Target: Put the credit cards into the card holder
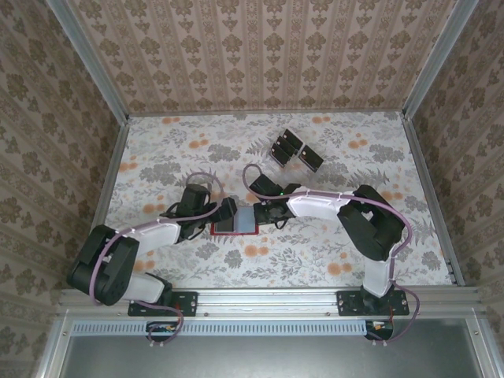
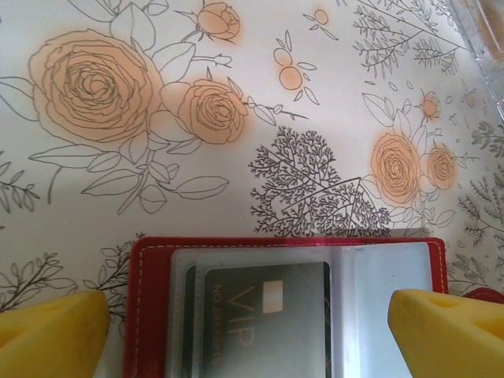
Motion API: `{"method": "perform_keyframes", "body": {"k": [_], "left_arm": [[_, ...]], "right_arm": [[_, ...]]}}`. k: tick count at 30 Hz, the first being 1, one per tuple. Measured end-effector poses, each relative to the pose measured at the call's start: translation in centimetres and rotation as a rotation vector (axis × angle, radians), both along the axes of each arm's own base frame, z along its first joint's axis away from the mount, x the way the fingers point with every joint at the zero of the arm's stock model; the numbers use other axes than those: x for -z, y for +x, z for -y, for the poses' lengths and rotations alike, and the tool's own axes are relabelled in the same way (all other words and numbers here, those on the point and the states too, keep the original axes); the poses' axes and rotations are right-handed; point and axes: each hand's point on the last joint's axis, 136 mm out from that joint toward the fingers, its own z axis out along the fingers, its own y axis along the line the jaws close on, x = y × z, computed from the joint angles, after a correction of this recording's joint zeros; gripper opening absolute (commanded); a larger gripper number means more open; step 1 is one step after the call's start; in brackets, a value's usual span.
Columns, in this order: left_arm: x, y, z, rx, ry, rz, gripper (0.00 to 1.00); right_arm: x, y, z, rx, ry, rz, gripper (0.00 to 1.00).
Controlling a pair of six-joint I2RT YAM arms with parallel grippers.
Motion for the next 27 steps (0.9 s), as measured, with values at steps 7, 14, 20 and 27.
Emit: {"method": "perform_keyframes", "body": {"k": [7,14,20,27], "left_arm": [[-0.3,-0.3,1.0,0.022,-0.035,0.009,1.0],[-1.2,-1.0,1.4,0.022,-0.092,0.014,1.0],[-3.8,-1.2,2.6,0.038,-0.17,0.063,1.0],[-4.9,-2.1,4.4,0.08,-0.221,0.07,1.0]], "right_arm": [[0.1,0.1,-0.2,0.034,0.094,-0.03,0.01],[0.1,0.1,-0.4,0.041,0.138,-0.049,0.0],[0.0,0.3,-0.7,0.045,0.159,-0.051,0.0],[-0.1,0.7,-0.8,0.053,0.182,-0.056,0.01]]}}
